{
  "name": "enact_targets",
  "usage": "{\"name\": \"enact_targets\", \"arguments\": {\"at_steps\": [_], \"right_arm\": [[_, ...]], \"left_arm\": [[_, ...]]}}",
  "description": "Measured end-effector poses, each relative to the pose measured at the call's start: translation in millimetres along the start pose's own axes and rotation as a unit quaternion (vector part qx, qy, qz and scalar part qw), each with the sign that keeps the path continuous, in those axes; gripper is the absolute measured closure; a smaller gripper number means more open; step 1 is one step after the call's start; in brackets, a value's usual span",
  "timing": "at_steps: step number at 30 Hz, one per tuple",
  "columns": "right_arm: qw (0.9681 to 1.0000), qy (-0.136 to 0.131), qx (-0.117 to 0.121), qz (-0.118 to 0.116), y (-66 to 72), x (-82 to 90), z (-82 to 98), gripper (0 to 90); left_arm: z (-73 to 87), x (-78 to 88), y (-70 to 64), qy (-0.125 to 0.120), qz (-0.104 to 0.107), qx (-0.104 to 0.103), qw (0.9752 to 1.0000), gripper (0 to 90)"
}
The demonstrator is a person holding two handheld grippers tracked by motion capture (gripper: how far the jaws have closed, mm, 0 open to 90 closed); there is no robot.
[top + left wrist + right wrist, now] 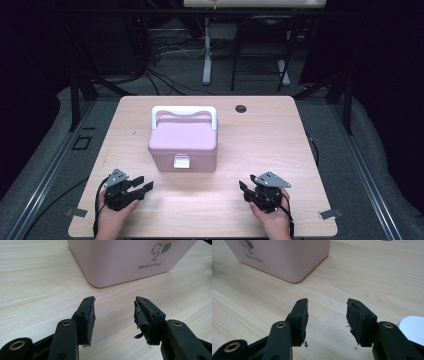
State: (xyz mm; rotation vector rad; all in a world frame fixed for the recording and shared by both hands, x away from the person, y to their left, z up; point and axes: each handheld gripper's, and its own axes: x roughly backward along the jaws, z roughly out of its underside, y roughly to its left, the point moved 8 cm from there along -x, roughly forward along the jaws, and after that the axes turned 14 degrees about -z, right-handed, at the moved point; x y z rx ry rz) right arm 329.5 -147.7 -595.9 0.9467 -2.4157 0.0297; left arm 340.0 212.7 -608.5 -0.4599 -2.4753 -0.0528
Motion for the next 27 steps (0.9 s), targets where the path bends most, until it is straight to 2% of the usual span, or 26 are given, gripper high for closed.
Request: {"name": "enact_targets", "arguments": {"at_steps": [7,13,18,22,25,27], "right_arm": [[1.0000,0.003,0.001,0.004,-2.0,-0.5,2.6,52.6],[1.0000,0.002,-0.003,0.003,-4.3,-2.9,3.1,52.6],[1.0000,0.002,0.000,0.003,-2.8,-4.2,3.3,52.7],[1.0000,0.003,0.004,0.004,-3.5,-5.5,3.2,53.1],[1.0000,0.006,0.002,0.003,-4.3,-8.6,4.2,54.4],[0.9999,0.013,0.006,0.000,-2.8,-12.3,4.8,57.0]], "left_arm": [[-0.4,-1.2,-1.7,0.002,0.004,0.000,1.0000,51.1],[0.8,0.5,2.0,0.008,0.024,0.025,0.9994,48.7],[-1.0,3.9,3.1,-0.002,0.014,0.025,0.9996,48.8],[-1.2,3.3,4.8,0.001,0.009,0.023,0.9997,49.7],[-0.2,1.2,8.6,0.007,0.005,0.019,0.9998,55.3],[-1.0,-0.3,10.7,0.005,0.008,0.027,0.9996,57.2]]}}
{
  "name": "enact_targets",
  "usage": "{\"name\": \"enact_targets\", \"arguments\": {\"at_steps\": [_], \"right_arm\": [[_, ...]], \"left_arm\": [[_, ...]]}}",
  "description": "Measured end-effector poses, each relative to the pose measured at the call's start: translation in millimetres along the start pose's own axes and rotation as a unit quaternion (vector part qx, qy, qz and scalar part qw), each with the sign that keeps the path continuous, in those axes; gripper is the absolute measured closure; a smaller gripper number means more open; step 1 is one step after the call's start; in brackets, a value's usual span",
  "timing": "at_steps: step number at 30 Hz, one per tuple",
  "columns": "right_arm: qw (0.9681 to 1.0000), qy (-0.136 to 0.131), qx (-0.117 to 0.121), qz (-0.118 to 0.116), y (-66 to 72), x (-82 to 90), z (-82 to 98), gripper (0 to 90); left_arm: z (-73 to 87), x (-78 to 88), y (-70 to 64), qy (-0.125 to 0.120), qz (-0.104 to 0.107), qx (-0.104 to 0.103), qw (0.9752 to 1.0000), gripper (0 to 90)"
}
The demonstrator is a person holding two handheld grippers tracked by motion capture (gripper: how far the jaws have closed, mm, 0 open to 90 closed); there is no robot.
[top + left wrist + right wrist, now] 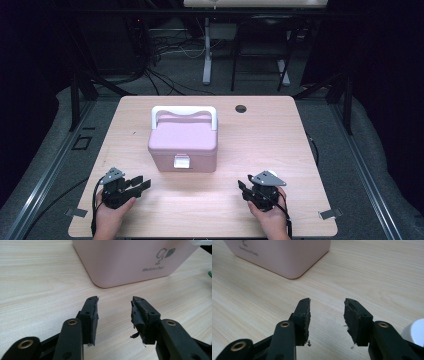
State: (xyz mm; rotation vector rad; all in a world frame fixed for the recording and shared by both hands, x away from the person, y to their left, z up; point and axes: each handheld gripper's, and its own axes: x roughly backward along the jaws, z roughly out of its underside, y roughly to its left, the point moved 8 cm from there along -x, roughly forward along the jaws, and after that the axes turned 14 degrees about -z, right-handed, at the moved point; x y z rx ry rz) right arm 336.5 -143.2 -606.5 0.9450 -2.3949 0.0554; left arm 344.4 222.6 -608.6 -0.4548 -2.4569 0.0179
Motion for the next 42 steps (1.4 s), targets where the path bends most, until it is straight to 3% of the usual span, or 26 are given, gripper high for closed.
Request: {"name": "enact_targets", "arguments": {"at_steps": [7,9,12,19,24,27,32,34,37,42], "right_arm": [[0.9999,0.008,0.009,-0.008,5.3,-2.6,-0.5,62.5],[0.9999,0.010,0.004,-0.012,7.1,-3.1,-4.6,65.0],[0.9999,0.012,-0.001,-0.012,7.5,-4.2,-10.8,67.1],[0.9996,0.018,-0.013,-0.019,6.6,-13.1,-19.2,65.2],[0.9993,0.014,-0.025,-0.023,3.6,-18.4,-25.5,67.0],[0.9993,0.008,-0.031,-0.021,1.1,-23.4,-31.3,70.2],[0.9992,0.002,-0.036,-0.018,1.2,-30.6,-38.0,75.3],[0.9994,0.003,-0.029,-0.016,0.8,-33.7,-39.8,77.3],[0.9994,0.003,-0.030,-0.016,-0.3,-38.5,-41.9,81.4],[0.9993,0.001,-0.031,-0.021,-0.7,-47.1,-45.2,87.0]], "left_arm": [[-2.0,-1.7,-0.3,0.001,0.000,-0.012,0.9999,58.6],[-8.2,0.0,0.0,-0.010,0.003,-0.004,0.9999,58.6],[-11.3,-3.3,2.5,-0.012,-0.005,-0.015,0.9998,58.6],[-21.1,-8.2,10.2,-0.011,-0.004,0.006,0.9999,58.0],[-28.3,-9.3,13.7,-0.016,-0.017,0.002,0.9997,57.0],[-34.7,-9.6,14.9,-0.024,-0.015,0.011,0.9995,63.6],[-42.4,-13.2,17.9,-0.024,-0.027,-0.003,0.9994,73.7],[-45.6,-14.7,18.7,-0.026,-0.025,0.002,0.9993,81.2],[-47.5,-19.2,19.8,-0.023,-0.024,0.012,0.9994,84.3],[-51.7,-25.2,17.0,-0.024,-0.027,-0.008,0.9993,89.5]]}}
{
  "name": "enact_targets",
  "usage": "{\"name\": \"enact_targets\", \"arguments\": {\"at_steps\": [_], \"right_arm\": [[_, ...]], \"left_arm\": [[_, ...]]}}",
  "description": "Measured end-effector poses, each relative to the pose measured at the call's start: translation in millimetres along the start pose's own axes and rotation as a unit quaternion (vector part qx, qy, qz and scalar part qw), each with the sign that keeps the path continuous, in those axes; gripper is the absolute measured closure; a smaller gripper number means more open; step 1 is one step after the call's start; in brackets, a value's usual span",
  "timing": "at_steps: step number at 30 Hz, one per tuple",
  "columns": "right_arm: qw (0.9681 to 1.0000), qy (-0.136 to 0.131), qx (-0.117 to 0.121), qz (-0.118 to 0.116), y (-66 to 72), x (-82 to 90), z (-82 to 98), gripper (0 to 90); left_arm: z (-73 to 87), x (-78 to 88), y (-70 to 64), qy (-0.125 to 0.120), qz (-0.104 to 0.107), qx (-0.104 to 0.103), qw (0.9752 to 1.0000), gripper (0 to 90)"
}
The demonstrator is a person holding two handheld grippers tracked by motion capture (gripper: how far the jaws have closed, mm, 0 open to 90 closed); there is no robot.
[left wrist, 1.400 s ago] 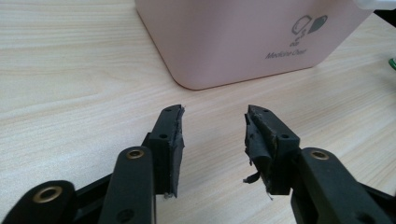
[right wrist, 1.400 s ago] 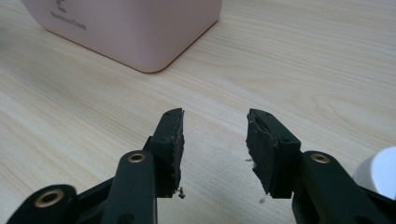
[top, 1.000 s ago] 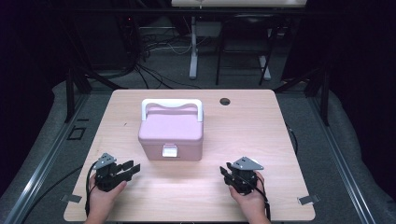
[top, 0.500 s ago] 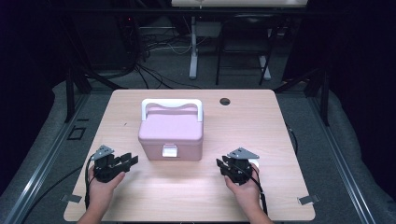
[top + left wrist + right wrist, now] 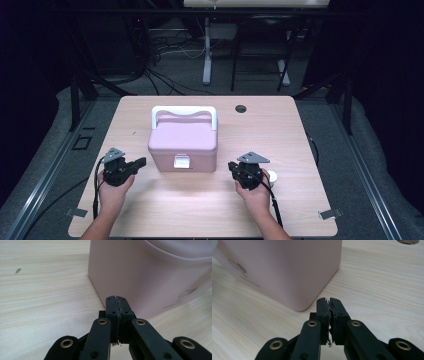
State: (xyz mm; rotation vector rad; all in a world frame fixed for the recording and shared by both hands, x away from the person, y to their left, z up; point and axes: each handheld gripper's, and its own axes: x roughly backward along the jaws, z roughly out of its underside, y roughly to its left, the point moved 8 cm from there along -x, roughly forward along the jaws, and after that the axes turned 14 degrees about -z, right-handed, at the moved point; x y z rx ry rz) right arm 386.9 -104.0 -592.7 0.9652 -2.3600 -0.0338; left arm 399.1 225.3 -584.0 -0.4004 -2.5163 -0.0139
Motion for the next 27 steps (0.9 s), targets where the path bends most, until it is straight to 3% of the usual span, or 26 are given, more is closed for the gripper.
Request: {"name": "enact_targets", "arguments": {"at_steps": [4,16,27], "right_arm": [[0.9999,0.004,0.009,0.004,1.5,-7.3,-2.1,89.5],[0.9997,-0.011,0.019,0.011,3.8,-16.4,-15.3,90.0],[0.9997,-0.025,-0.004,0.003,1.2,-28.0,-18.3,90.0]], "left_arm": [[-4.5,-3.7,-4.3,-0.003,0.003,-0.007,1.0000,89.9],[-5.8,-14.0,-3.3,-0.011,-0.001,0.009,0.9999,90.0],[-7.5,-18.3,-8.7,-0.015,0.004,0.012,0.9998,90.0]]}}
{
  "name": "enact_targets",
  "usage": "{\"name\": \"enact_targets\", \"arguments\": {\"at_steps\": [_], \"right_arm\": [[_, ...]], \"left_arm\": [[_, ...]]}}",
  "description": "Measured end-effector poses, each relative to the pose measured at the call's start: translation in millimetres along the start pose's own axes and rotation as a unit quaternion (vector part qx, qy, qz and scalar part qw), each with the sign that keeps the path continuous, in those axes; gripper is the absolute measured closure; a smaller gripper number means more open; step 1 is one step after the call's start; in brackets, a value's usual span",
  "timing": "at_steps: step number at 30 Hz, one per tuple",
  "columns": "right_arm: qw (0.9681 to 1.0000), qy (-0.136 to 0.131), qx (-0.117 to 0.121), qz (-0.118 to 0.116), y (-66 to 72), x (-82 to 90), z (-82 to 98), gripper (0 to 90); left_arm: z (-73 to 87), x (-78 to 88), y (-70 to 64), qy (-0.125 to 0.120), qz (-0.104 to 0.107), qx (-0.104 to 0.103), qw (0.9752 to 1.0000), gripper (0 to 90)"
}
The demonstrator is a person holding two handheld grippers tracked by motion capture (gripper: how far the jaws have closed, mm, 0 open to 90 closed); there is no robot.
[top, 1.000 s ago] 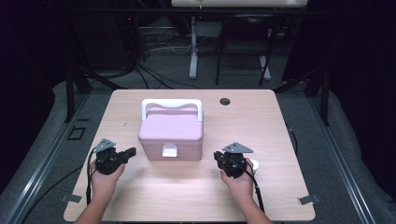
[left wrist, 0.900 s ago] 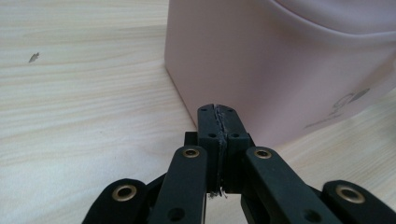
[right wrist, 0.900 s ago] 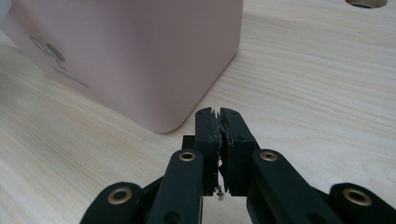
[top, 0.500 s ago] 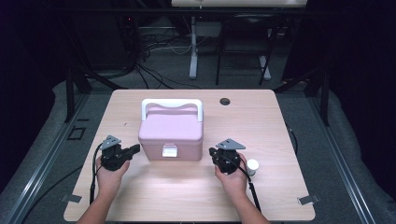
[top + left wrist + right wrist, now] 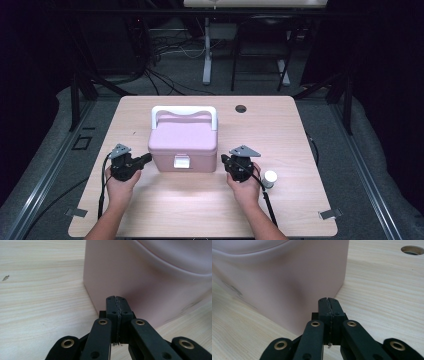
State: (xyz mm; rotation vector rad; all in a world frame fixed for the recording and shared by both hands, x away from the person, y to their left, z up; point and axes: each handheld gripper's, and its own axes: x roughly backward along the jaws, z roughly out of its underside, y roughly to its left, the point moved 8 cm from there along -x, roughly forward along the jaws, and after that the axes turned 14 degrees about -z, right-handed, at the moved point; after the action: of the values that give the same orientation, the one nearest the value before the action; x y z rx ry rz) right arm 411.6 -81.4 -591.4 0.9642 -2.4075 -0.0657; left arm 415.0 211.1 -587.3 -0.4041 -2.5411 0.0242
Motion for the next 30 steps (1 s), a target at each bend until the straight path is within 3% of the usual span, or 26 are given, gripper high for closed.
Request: {"name": "enact_targets", "arguments": {"at_steps": [4,10,15,17,20,30], "right_arm": [[1.0000,-0.001,0.003,0.000,1.7,-3.5,-1.8,90.0],[0.9998,-0.001,0.020,0.007,2.8,-7.4,-6.0,90.0],[0.9998,-0.002,0.016,0.009,-1.6,-5.8,-6.3,90.0],[0.9998,0.000,0.018,0.005,-3.7,-6.2,-7.4,89.9],[0.9998,0.000,0.021,0.004,-4.5,-6.7,-8.7,89.8],[0.9996,0.005,0.021,0.016,-5.2,-3.5,-8.3,90.0]], "left_arm": [[-0.8,-1.5,0.3,-0.002,0.001,0.009,1.0000,90.0],[0.5,-0.6,-5.0,-0.002,0.012,0.000,0.9999,90.0],[0.3,-1.4,-8.8,-0.002,0.015,-0.001,0.9999,90.0],[-1.7,-3.8,-8.7,-0.004,0.012,0.013,0.9998,90.0],[-3.0,-6.0,-8.1,-0.004,0.010,0.019,0.9998,90.0],[-6.4,-7.8,-14.9,-0.003,-0.006,-0.002,1.0000,90.0]]}}
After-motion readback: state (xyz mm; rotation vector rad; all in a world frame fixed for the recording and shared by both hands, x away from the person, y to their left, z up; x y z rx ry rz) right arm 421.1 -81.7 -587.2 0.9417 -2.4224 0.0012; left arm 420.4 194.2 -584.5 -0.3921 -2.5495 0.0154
